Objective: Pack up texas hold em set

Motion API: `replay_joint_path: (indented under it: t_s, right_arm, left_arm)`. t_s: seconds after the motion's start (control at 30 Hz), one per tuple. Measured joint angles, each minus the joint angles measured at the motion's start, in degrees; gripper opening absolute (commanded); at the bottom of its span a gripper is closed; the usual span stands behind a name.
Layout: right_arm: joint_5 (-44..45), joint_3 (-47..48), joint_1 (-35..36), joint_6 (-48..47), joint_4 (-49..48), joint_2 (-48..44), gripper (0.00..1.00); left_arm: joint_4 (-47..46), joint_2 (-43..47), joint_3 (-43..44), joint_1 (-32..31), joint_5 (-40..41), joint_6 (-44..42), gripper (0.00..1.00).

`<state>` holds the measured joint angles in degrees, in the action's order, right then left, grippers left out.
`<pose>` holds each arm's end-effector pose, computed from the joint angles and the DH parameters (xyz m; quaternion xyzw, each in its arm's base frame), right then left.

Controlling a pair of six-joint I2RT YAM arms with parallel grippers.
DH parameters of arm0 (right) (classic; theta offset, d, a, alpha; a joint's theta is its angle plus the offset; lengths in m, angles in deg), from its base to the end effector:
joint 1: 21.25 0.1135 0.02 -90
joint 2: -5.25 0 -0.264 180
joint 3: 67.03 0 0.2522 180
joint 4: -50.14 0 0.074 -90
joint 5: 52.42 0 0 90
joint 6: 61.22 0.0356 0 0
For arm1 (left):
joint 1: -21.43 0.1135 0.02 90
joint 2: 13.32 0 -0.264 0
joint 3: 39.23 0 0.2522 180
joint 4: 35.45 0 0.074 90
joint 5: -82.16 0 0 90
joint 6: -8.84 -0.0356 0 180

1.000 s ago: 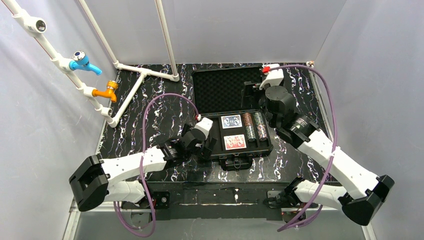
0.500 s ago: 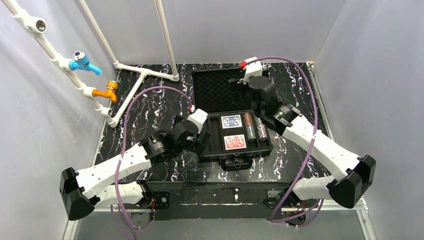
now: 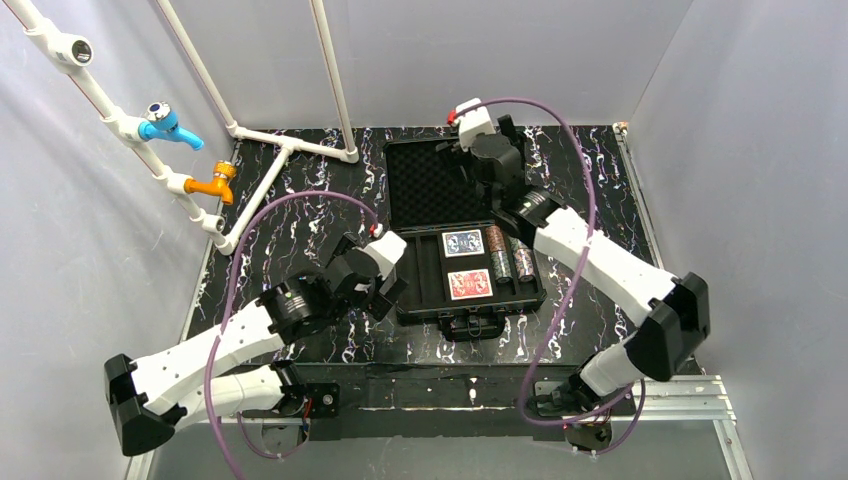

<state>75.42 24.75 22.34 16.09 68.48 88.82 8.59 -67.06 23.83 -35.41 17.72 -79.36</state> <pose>0.2617 0.2190 0.3939 -0.1586 0.7378 -0.0779 0.6515 0.1222 -0.1590 0.3068 0.3082 0.8136 -0.0507 0.4904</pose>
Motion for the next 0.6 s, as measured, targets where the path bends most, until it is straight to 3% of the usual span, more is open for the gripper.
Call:
replay_joint_path:
  t_s: [0.23, 0.4, 0.6]
  right_arm:
    - [-6.6, 12.2, -4.7, -1.2, 2.7, 11.4, 0.97]
    - [-14.6, 26.7, -10.3, -1.1, 11.7, 20.7, 0.96]
    - [-20.6, 34.3, -12.9, -1.6, 19.3, 26.9, 0.94]
  left_arm:
    - [0.3, 2.6, -0.9, 0.0, 0.0, -1.8, 0.98]
    - [1.5, 1.0, -0.9, 0.0, -0.1, -2.5, 0.98]
    - [1.6, 2.4, -0.9, 0.0, -0.3, -2.8, 0.98]
